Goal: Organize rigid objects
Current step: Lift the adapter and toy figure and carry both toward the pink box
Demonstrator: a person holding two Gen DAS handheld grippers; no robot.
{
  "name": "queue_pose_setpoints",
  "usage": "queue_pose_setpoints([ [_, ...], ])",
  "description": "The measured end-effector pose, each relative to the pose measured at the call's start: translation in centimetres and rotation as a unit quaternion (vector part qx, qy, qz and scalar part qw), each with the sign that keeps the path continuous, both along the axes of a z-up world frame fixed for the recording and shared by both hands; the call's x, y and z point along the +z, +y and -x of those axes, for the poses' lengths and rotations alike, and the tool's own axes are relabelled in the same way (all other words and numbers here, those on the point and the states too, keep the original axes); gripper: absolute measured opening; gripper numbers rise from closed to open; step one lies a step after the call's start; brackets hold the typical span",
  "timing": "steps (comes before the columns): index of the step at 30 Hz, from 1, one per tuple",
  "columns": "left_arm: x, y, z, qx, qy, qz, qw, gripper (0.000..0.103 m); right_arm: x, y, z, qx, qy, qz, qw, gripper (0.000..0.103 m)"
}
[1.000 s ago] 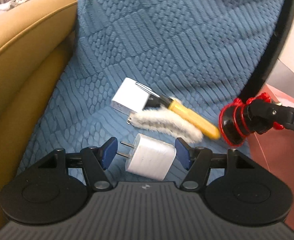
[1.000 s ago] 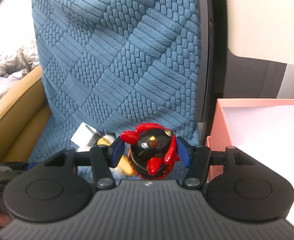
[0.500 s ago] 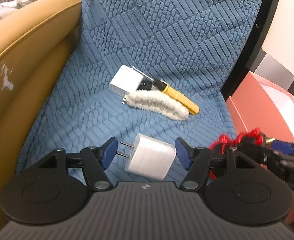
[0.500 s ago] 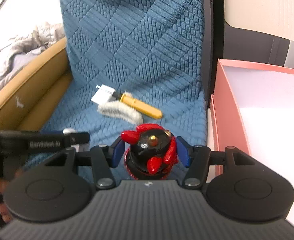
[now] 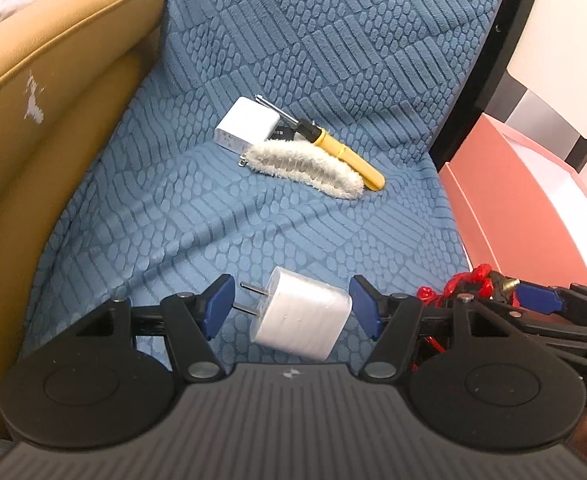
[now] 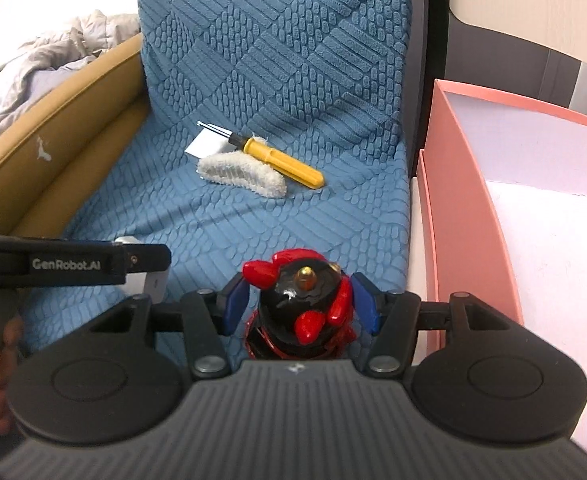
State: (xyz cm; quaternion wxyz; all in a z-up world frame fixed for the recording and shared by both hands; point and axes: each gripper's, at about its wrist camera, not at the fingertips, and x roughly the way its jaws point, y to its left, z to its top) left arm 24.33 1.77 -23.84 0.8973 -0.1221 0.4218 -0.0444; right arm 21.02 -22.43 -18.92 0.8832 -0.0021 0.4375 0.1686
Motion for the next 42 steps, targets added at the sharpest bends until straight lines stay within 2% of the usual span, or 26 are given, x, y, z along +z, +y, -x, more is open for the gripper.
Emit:
queue_pose_setpoints([
  [6,-0.4,0.1,-0.3,0.001,0.006,-0.002,1.0,0.069,-0.8,-0.2,-0.9,-0.001,0.011,0.007,1.0,0.063],
  [12,-0.7,0.3,-0.7,0.007,0.012,0.006,0.9999,0.069,-1.8,-0.6,-1.4,-0.006,0.035,-0.018,0.999,0.064],
  [13,-0.7,0.3,-0.8,0.008,0.012,0.008,0.9999,0.069,-1.8,-0.5,-1.3,-0.006,0.034,-0.02,0.999,0.061],
  [20,-0.1,0.3,-0.8,0.01,0.009,0.018,0.9998,0.069,-0.7,-0.5,-1.1,-0.007,0.018,-0.02,1.0,0.061],
  [27,1.6,-0.7,1.0,0.005,0.005,0.018,0.9998,0.069,2.1,-1.0,0.2,-0.011,-0.007,-0.032,0.999,0.061],
  [30,2.5,-1.0,2.2,0.006,0.007,0.032,0.9994,0.069,3.5,-1.5,1.2,-0.014,-0.009,-0.038,0.999,0.061],
  [38,7.2,-1.8,5.5,0.011,-0.022,0.042,0.9988,0.069,8.6,-3.2,3.6,-0.008,-0.038,-0.04,0.998,0.061],
  [41,9.0,-1.5,6.5,0.016,-0.022,0.078,0.9966,0.069,10.5,-4.2,4.7,-0.013,-0.04,-0.048,0.998,0.061],
  [42,9.7,-1.5,7.0,0.015,-0.025,0.079,0.9964,0.069,11.1,-4.4,5.1,-0.014,-0.043,-0.048,0.998,0.061],
])
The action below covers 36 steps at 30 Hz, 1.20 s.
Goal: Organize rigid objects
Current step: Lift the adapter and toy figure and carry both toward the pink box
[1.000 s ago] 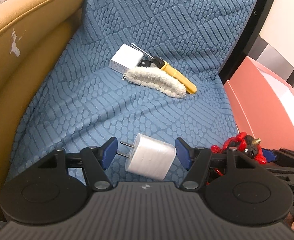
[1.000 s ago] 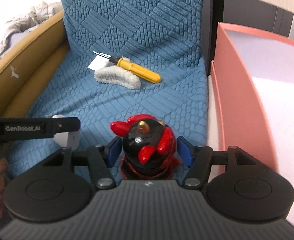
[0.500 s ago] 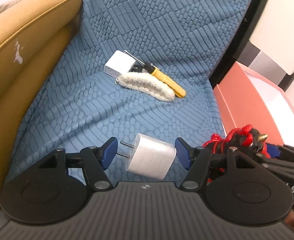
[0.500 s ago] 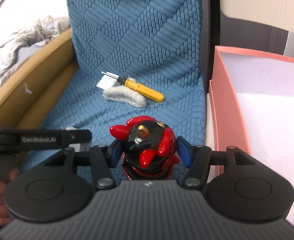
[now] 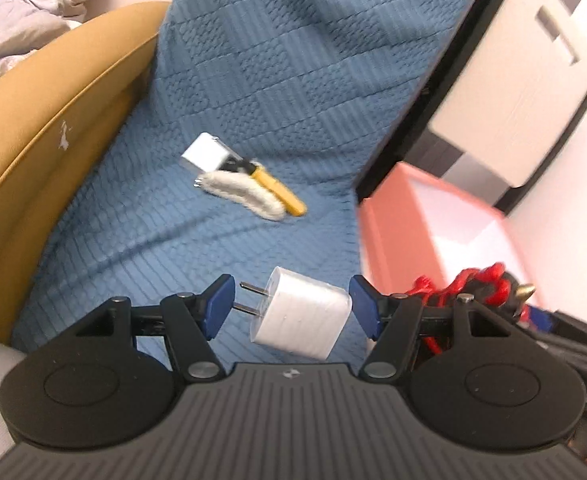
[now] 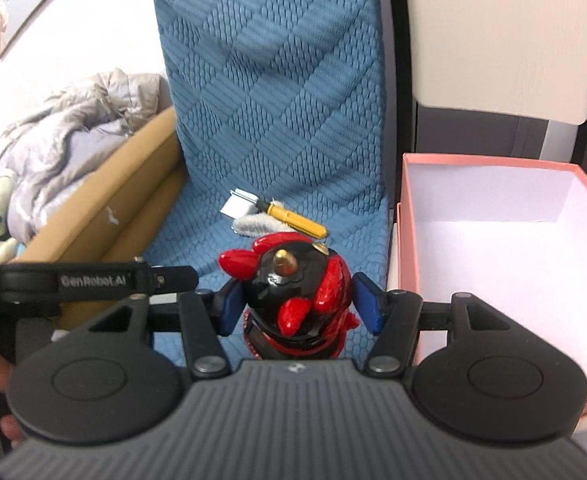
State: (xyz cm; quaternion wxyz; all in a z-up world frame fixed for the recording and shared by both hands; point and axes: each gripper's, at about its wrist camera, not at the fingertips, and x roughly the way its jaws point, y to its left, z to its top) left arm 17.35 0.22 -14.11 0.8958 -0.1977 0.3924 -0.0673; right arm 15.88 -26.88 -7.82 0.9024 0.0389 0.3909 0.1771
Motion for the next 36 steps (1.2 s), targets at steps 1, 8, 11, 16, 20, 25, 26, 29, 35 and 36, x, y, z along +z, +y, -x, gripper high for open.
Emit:
queue_pose_setpoints([
  [1,0.7,-0.2,0.4,0.002,-0.005,-0.01,0.9999,0.069,0.5,-0.2,0.4,0.0,-0.002,0.001,1.0,0.061],
  [8,4.6,-2.4,3.1,-0.009,-0.03,-0.047,0.9984,0.069,2.8,-1.8,2.9,-0.006,-0.007,-0.006,1.0,0.061],
  [11,5.8,-3.4,3.9,-0.011,-0.035,-0.047,0.9982,0.069,3.8,-3.0,3.7,-0.014,-0.01,-0.012,1.0,0.061],
  [16,7.4,-5.7,4.9,-0.018,-0.044,-0.047,0.9978,0.069,5.1,-5.1,4.6,-0.019,-0.024,-0.012,0.999,0.061],
  [20,9.0,-8.2,5.4,-0.029,-0.057,-0.041,0.9971,0.069,6.2,-7.5,5.3,-0.033,-0.032,-0.015,0.999,0.061],
  [25,10.4,-11.7,5.2,-0.053,-0.068,-0.039,0.9956,0.069,7.1,-10.9,6.1,-0.058,-0.045,-0.008,0.997,0.061],
  [26,10.4,-12.3,5.0,-0.057,-0.069,-0.036,0.9954,0.069,7.2,-11.6,6.2,-0.064,-0.046,-0.007,0.997,0.061],
  [29,10.6,-14.3,4.7,-0.071,-0.072,-0.035,0.9942,0.069,7.2,-13.7,6.5,-0.086,-0.047,-0.006,0.995,0.061],
  [35,10.2,-17.8,2.9,-0.09,-0.068,-0.024,0.9933,0.069,6.5,-16.9,5.7,-0.113,-0.046,0.001,0.992,0.061],
  [36,10.2,-18.3,2.6,-0.091,-0.067,-0.016,0.9934,0.069,6.2,-17.4,5.4,-0.117,-0.046,0.0,0.992,0.061],
])
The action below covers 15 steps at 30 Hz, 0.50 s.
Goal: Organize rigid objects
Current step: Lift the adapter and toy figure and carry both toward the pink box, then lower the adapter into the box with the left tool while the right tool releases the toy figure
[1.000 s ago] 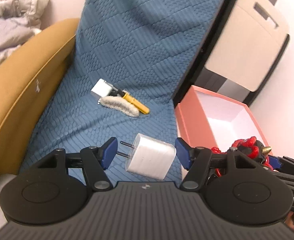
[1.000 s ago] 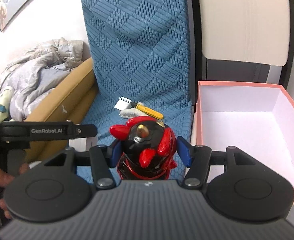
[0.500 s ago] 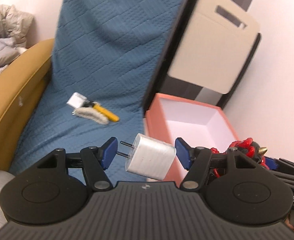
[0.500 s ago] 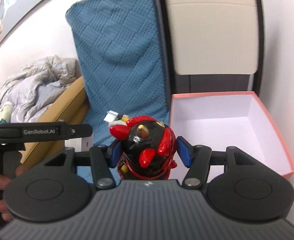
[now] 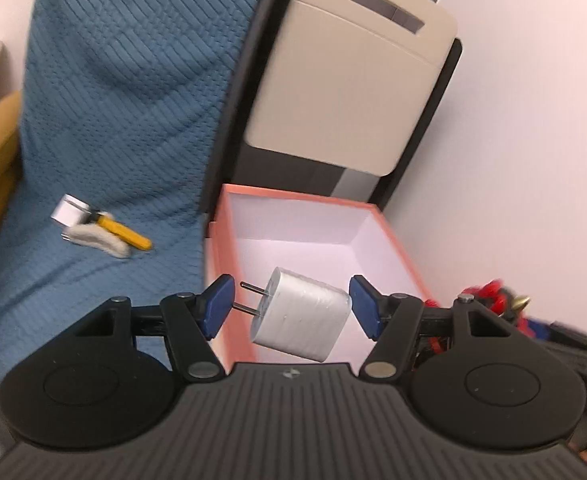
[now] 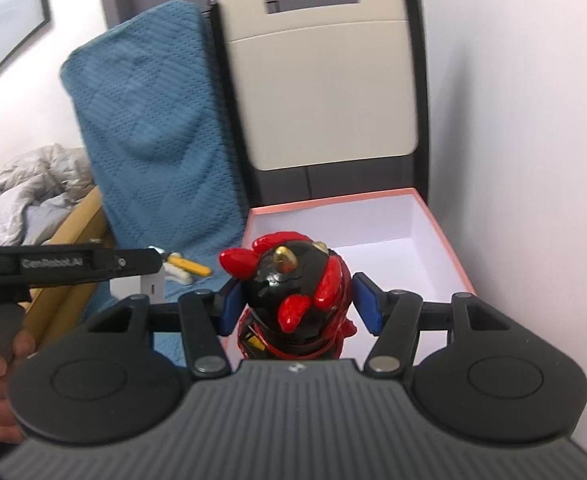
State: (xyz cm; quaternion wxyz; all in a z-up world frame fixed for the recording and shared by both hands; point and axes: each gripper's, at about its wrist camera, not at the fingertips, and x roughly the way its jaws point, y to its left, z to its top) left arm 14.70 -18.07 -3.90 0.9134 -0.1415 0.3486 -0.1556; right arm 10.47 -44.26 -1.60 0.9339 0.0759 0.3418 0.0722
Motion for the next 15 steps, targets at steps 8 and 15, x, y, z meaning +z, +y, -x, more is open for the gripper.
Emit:
queue_pose_setpoints([
  [8,-3.0,-4.1,-4.2,-0.008,0.025,-0.015,0.9996,0.069,-3.0,-2.8,-2.9,-0.001,0.025,0.003,1.0,0.061],
  [15,-7.4,-7.4,-8.0,-0.015,0.058,-0.035,0.9976,0.069,-6.6,-4.6,-6.0,0.0,0.053,0.005,0.999,0.061],
])
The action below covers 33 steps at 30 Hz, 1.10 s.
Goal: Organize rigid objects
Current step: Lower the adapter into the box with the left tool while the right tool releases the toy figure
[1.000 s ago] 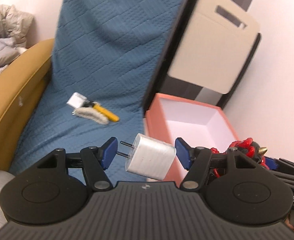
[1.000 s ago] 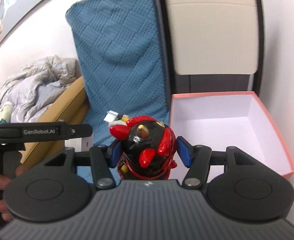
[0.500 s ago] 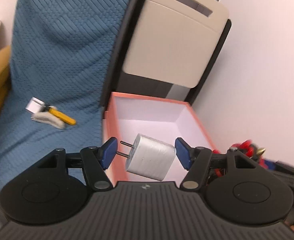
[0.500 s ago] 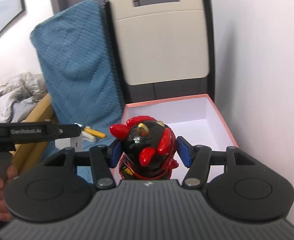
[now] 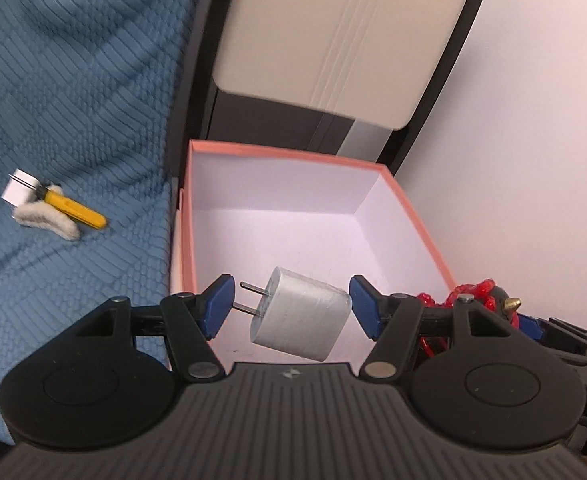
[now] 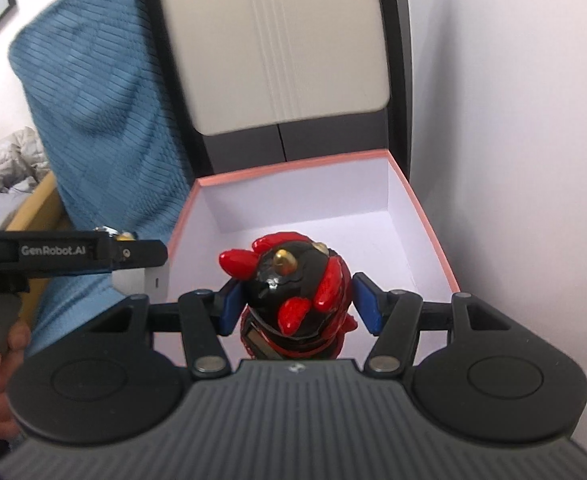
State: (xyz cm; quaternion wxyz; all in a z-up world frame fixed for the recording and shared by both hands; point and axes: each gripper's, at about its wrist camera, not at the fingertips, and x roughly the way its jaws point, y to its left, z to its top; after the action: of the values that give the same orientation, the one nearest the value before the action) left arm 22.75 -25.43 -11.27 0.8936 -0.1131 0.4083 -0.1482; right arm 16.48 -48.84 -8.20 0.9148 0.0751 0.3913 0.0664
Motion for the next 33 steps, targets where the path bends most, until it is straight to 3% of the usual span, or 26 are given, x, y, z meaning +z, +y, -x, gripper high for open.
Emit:
queue_pose_setpoints([
  [11,-5.7,-2.9,-5.3,-0.008,0.047,-0.017,0.9987,0.069,-5.4,-2.1,-4.7,0.006,0.052,-0.005,0.999,0.061],
  [20,-7.7,-3.8,-7.2,-0.01,0.076,-0.014,0.997,0.069,-9.1,-2.4,-6.9,0.001,0.094,-0.003,0.996,0.061],
  [29,-6.6,-3.5,-6.7,-0.015,0.063,-0.017,0.9978,0.072,-9.4,-2.1,-7.1,-0.011,0.122,-0.004,0.992,0.063],
  [31,-5.9,-3.1,-6.2,-0.014,0.059,-0.013,0.9981,0.072,-8.8,-2.0,-6.8,-0.009,0.111,-0.006,0.994,0.074],
  [33,-5.2,-2.9,-5.7,-0.012,0.052,-0.013,0.9985,0.072,-8.0,-1.8,-6.5,-0.009,0.102,0.004,0.995,0.075],
])
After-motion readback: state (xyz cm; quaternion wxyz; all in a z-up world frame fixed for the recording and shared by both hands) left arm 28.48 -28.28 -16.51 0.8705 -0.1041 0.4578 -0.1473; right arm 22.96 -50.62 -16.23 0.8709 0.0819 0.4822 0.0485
